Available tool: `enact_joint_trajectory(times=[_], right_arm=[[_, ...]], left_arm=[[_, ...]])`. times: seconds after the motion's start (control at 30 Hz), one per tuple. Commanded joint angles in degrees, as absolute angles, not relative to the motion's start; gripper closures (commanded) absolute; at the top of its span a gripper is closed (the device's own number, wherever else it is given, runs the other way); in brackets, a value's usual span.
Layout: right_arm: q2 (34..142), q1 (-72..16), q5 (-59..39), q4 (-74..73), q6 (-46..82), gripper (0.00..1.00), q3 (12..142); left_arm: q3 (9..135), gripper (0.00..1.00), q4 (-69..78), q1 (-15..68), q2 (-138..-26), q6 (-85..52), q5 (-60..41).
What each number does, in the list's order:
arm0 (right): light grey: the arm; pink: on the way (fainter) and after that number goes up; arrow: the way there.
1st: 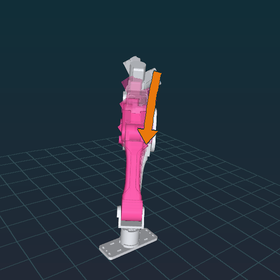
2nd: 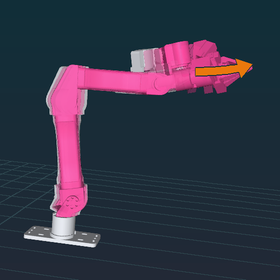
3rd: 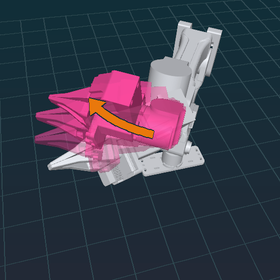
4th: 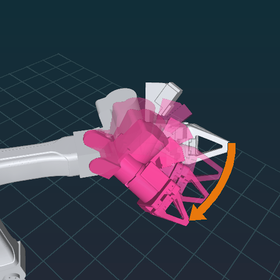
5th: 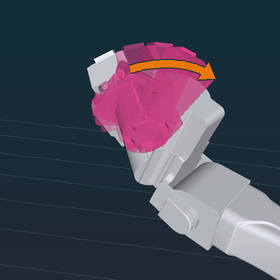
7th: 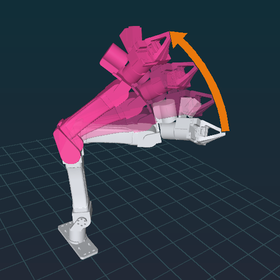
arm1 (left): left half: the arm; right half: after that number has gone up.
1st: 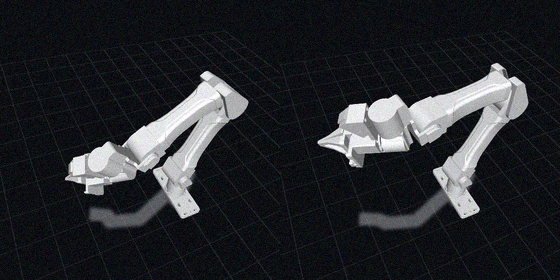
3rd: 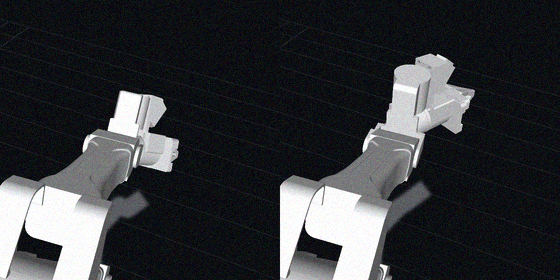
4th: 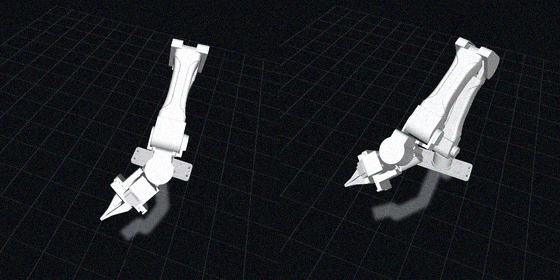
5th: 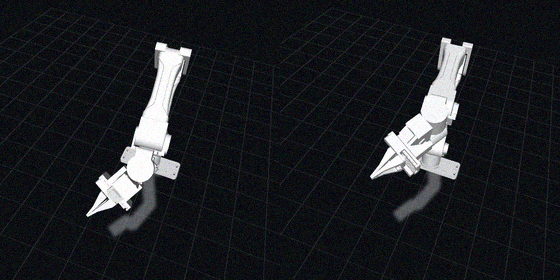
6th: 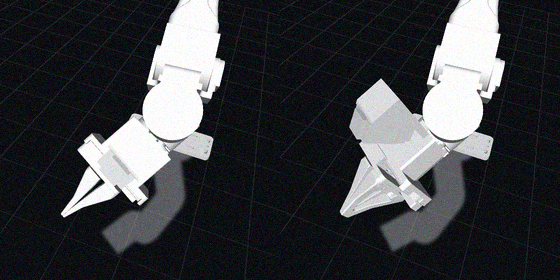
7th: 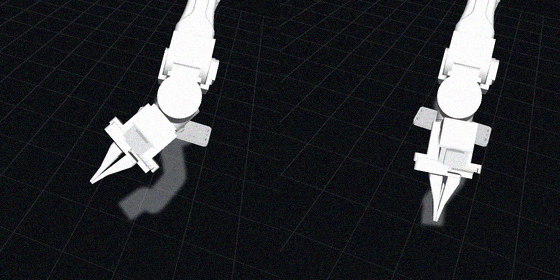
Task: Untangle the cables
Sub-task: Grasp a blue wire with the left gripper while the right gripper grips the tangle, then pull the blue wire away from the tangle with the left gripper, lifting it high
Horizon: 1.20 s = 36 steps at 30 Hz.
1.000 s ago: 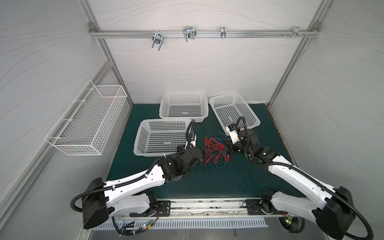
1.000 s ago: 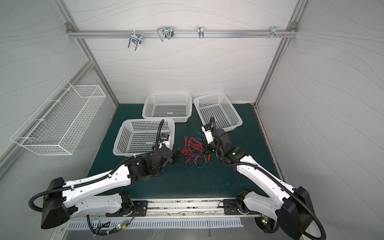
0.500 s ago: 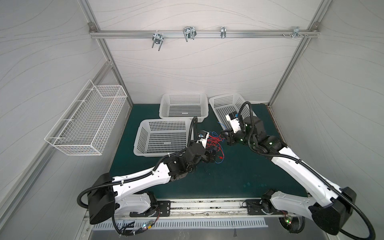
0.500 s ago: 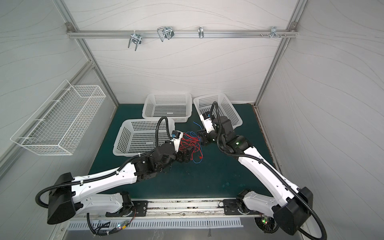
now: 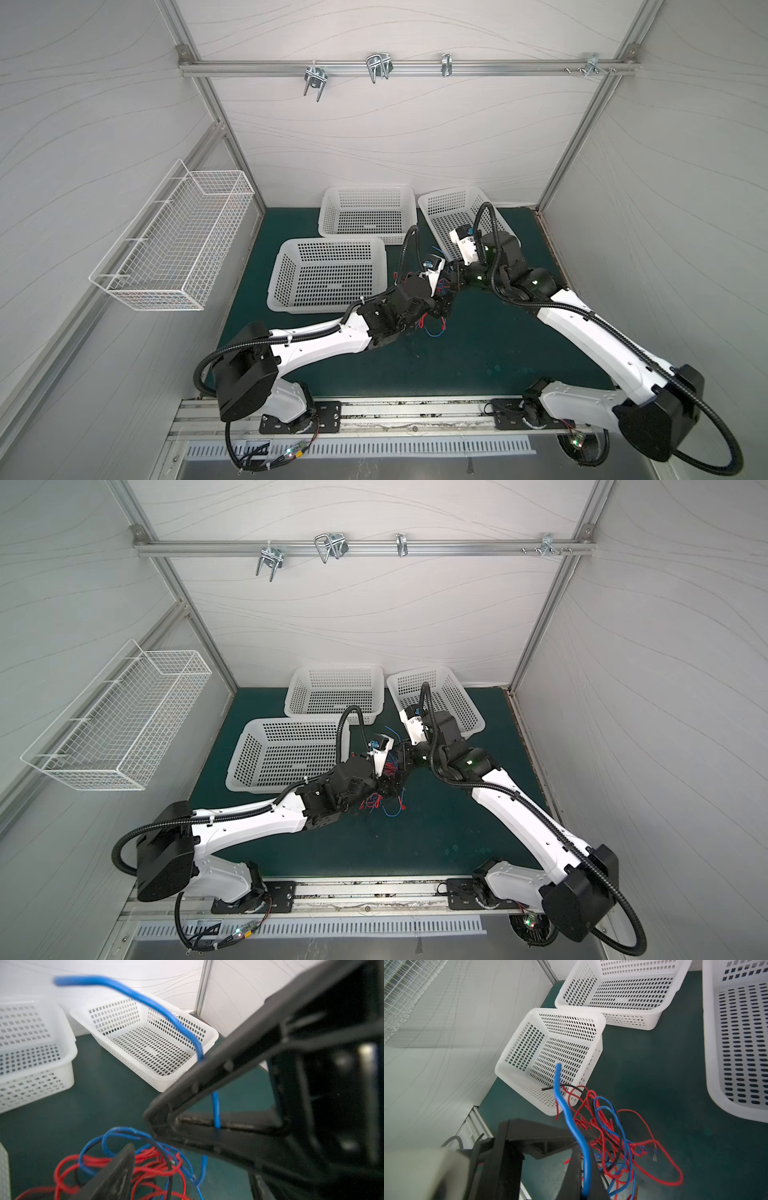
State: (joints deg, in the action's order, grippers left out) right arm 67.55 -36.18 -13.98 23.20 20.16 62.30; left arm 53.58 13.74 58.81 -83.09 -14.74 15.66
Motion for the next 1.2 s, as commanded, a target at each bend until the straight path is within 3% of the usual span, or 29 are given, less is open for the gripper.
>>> enact_joint_trajectory(times=[0.0,0.23,0.37,0.43,0.5,0.6,0.8,0.97,1.17], right_arm=[[65.6,-36.2,-15.5,20.8,22.3,1.0,62.7],[65.1,-36.1,-13.6,20.6,22.8,1.0,62.0],[64.3,-36.0,-10.3,20.9,23.2,1.0,60.8],[62.9,-35.9,-7.5,21.6,23.3,0.93,59.9],[60.1,-35.7,-4.2,22.2,23.3,0.76,58.1],[55.2,-35.3,-0.7,22.1,22.5,0.6,54.3],[49.3,-35.2,-0.8,20.4,23.5,0.37,44.6],[50.5,-35.2,-6.8,10.6,26.0,0.28,37.5],[55.6,-35.2,-4.7,-0.4,28.4,0.25,32.6]], left_arm=[[57.8,0.38,18.5,58.9,-84.7,-14.1,16.2],[60.9,1.0,15.8,58.9,-86.9,-14.8,17.3],[62.7,1.0,13.9,58.8,-87.9,-16.0,19.5],[63.9,1.0,11.4,57.8,-88.4,-18.1,20.0],[64.8,1.0,8.9,56.3,-88.6,-21.6,19.9],[65.2,1.0,7.6,54.3,-88.5,-25.1,17.8],[70.1,1.0,2.5,54.1,-89.6,-25.7,15.8],[74.7,1.0,-2.3,54.1,-91.6,-25.8,13.7],[77.5,1.0,-4.8,54.1,-92.2,-27.3,10.2]])
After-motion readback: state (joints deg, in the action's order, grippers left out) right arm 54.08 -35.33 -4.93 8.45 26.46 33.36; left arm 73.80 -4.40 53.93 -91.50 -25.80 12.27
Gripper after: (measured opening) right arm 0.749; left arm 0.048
